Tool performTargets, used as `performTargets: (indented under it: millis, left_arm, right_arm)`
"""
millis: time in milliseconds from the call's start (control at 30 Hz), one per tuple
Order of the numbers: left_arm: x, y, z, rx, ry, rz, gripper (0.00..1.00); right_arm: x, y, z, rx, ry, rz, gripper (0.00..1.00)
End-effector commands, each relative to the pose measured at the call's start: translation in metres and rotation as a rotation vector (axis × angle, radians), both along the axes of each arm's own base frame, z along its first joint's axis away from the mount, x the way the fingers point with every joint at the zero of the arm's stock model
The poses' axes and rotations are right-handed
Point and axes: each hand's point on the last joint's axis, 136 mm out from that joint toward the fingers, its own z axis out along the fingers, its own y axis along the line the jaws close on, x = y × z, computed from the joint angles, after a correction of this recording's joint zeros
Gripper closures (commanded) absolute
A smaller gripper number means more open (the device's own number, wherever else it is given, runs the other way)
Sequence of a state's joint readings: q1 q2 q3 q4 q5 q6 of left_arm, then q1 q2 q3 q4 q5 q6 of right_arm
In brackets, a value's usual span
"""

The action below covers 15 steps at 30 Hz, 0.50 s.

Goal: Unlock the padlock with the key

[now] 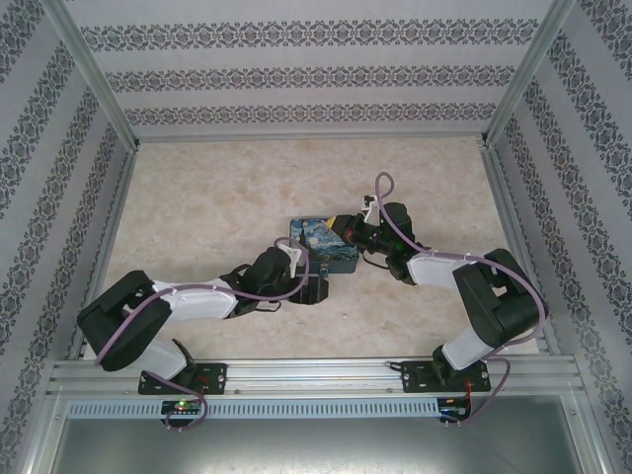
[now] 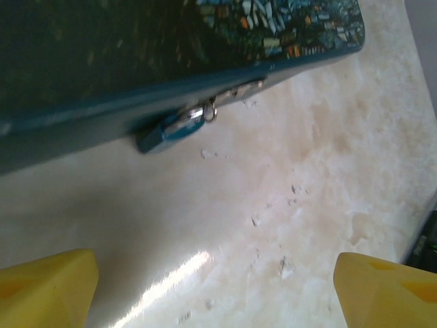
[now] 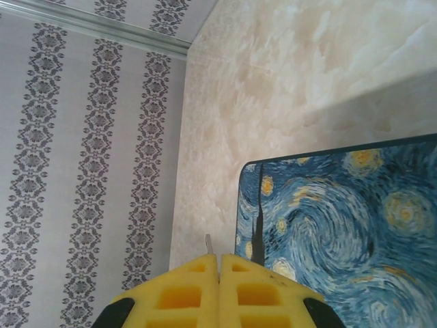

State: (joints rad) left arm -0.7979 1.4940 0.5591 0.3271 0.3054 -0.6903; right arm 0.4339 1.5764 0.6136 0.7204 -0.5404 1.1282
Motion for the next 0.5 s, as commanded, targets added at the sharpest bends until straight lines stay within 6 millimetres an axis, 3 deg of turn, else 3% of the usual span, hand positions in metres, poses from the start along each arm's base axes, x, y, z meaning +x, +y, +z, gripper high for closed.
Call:
performTargets:
  millis: [0, 467]
  left_arm:
    - [0.020, -0.016, 0.016, -0.005, -0.141, -0.030, 0.11]
    - [0.055, -0.024, 0.002, 0.119, -0.260, -0.029, 0.12]
  right_arm:
    - [0.000, -0.003, -0.009, -0.020, 0.003, -0.001, 1.00]
    - [0.017, -0.002, -0.025, -0.016, 0.050, -0.020, 1.00]
